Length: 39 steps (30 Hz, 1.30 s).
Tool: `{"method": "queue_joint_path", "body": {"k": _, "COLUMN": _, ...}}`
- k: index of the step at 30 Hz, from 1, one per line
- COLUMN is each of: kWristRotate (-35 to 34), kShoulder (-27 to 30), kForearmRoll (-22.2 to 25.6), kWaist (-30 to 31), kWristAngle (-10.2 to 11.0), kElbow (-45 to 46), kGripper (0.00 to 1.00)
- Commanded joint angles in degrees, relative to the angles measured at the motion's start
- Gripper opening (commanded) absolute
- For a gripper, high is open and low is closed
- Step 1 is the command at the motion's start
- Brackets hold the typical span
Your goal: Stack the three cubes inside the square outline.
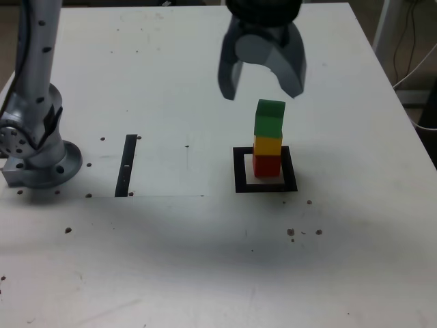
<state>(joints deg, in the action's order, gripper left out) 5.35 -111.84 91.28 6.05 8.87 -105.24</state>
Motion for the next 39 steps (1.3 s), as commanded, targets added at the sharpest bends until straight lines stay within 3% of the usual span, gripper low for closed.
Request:
{"method": "queue_joint_path", "body": {"k": 1, "kWristRotate": -0.5, "kShoulder": 2.4, "kForearmRoll": 0.5, "kWaist": 0.1, "kWristAngle": 0.2, "kElbow": 1.8, "kGripper": 0.99}}
{"method": "queue_joint_path", "body": {"k": 12, "kWristRotate": -2.4, "kShoulder": 13.0, "kForearmRoll": -0.9, "kWaist": -0.8, "kWristAngle": 0.0, "kElbow": 16.2, "kGripper": 0.99}}
{"method": "queue_joint_path", "body": {"k": 21, "kWristRotate": -3.7, "kShoulder": 20.2, "kForearmRoll": -5.5, "kWaist": -1.9, "kWristAngle": -0.7, "kElbow": 30.7, "kGripper": 0.99}}
{"method": "queue_joint_path", "body": {"k": 39, "kWristRotate": -4.1, "kShoulder": 24.7, "kForearmRoll": -19.7, "kWaist": -3.6, "kWristAngle": -5.1, "kElbow": 51.2, "kGripper": 0.99}}
